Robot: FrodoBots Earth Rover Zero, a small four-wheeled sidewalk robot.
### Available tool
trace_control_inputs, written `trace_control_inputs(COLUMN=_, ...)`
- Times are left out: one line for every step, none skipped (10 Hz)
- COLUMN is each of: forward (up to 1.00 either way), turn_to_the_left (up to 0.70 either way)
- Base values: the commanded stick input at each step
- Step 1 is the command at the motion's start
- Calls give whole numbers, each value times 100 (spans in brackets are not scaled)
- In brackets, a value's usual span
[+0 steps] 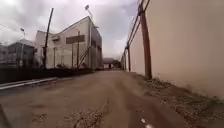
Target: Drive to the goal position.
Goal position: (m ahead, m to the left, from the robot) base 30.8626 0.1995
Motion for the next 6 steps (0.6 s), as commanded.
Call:
trace_control_inputs(forward=70, turn_to_the_left=0)
trace_control_inputs(forward=70, turn_to_the_left=0)
trace_control_inputs(forward=70, turn_to_the_left=0)
trace_control_inputs(forward=70, turn_to_the_left=0)
trace_control_inputs(forward=70, turn_to_the_left=0)
trace_control_inputs(forward=70, turn_to_the_left=0)
